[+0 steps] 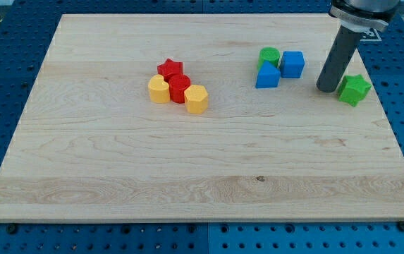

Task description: Keep the blue cube above the green star

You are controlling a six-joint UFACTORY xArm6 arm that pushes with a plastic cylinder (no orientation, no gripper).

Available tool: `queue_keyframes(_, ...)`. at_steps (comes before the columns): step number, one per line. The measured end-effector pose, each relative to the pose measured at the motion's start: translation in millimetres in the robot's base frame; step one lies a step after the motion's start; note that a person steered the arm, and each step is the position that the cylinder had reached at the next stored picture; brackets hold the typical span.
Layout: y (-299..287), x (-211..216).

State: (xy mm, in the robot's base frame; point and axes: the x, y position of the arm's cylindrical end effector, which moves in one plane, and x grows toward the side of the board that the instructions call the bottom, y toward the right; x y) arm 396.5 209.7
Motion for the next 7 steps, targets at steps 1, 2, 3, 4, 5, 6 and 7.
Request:
queue_keyframes(1,-14.5,-9.5)
queue_keyframes(2,-36.7,-9.5)
queue_keyframes(3,-60.9,-11.2)
queue_keyframes(4,-88.8,-21.2)
queue_keyframes(5,-91.6,-29.5)
queue_keyframes(6,-88.1,-33.6)
queue_keyframes(7,-74.4,-39.1)
